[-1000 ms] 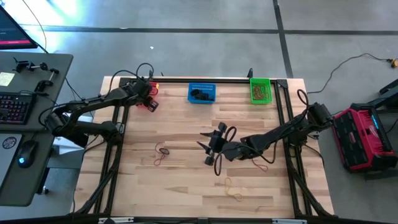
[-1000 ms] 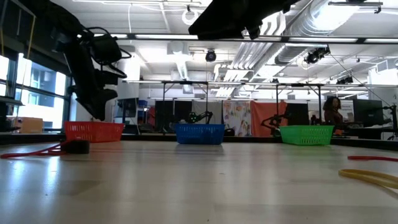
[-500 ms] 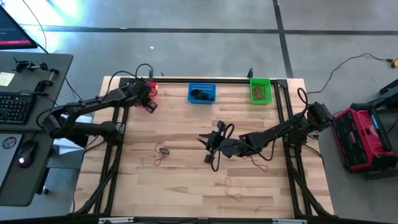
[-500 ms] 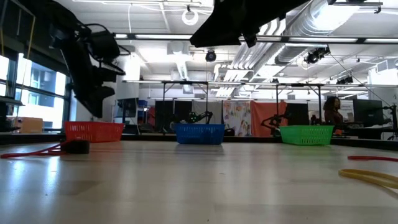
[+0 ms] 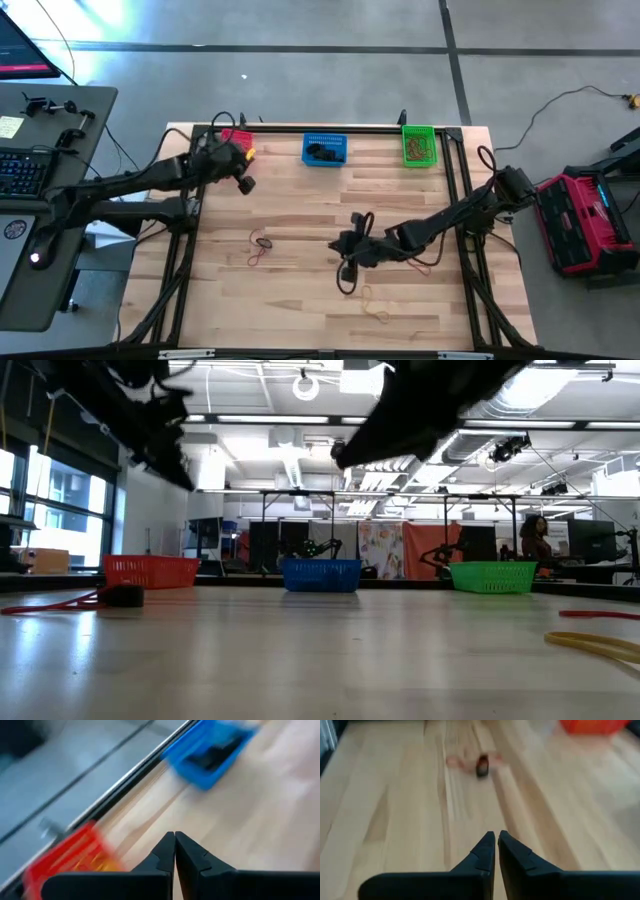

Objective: Sort rubber bands into baskets
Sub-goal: Put the right red rubber band into the green bin

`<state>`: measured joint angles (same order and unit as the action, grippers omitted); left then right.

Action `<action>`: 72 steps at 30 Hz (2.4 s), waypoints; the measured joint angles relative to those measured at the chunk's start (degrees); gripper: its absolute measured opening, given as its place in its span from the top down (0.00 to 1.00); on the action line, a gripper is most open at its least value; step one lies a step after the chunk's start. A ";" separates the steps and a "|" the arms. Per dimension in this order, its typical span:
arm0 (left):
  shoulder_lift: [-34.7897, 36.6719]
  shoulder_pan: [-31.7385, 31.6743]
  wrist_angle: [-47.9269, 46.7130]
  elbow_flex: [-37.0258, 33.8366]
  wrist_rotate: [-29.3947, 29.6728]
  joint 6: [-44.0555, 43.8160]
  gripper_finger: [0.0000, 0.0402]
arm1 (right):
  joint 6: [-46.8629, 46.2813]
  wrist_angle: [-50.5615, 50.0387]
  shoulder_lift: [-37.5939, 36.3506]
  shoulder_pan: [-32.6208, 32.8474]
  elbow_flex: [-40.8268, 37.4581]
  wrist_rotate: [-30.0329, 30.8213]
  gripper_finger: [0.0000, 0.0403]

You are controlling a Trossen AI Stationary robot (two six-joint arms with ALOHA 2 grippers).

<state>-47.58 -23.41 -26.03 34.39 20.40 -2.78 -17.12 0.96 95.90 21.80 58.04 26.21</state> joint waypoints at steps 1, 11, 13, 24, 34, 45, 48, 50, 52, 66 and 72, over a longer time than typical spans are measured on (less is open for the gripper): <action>0.61 2.23 1.50 0.00 0.00 0.37 0.99 | -1.48 -1.80 0.00 0.57 0.00 -0.02 0.97; 0.88 22.27 23.04 -3.64 -0.20 6.49 1.00 | -18.24 -31.70 0.02 6.19 3.40 -4.07 0.90; 0.43 24.88 28.46 -5.66 -0.20 6.49 1.00 | -23.60 -40.83 0.02 6.85 4.67 -5.64 0.86; -2.33 32.29 40.64 -12.24 -0.37 5.85 1.00 | -38.59 -57.25 0.01 6.43 2.33 -20.34 0.75; -4.27 33.74 41.30 -12.17 -0.31 6.03 1.00 | -41.01 -54.07 0.02 2.71 -5.32 -25.79 0.74; -4.26 33.71 41.31 -12.17 -0.26 6.04 1.00 | -41.27 -51.39 -0.20 1.80 -7.78 -26.25 0.75; -4.25 33.71 41.34 -12.17 -0.24 6.38 1.00 | -39.92 -50.61 -0.20 1.80 -7.82 -26.29 0.79; -4.25 33.71 41.34 -12.17 -0.26 6.36 1.00 | -38.74 -49.64 -0.17 1.81 -7.88 -26.27 0.85; -4.25 33.71 41.34 -12.17 -0.26 6.04 1.00 | -37.87 -48.82 -0.15 1.86 -7.91 -26.08 0.94; -4.25 33.71 41.27 -12.17 -0.30 5.88 1.00 | -30.53 -51.16 0.09 2.98 1.66 -15.49 1.00; -4.27 33.69 41.25 -12.17 -0.31 5.92 1.00 | -24.54 -51.57 -0.36 1.12 5.67 -8.03 1.00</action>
<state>-51.85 10.28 15.22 22.22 20.10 3.14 -41.66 -50.62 95.54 22.92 63.71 18.18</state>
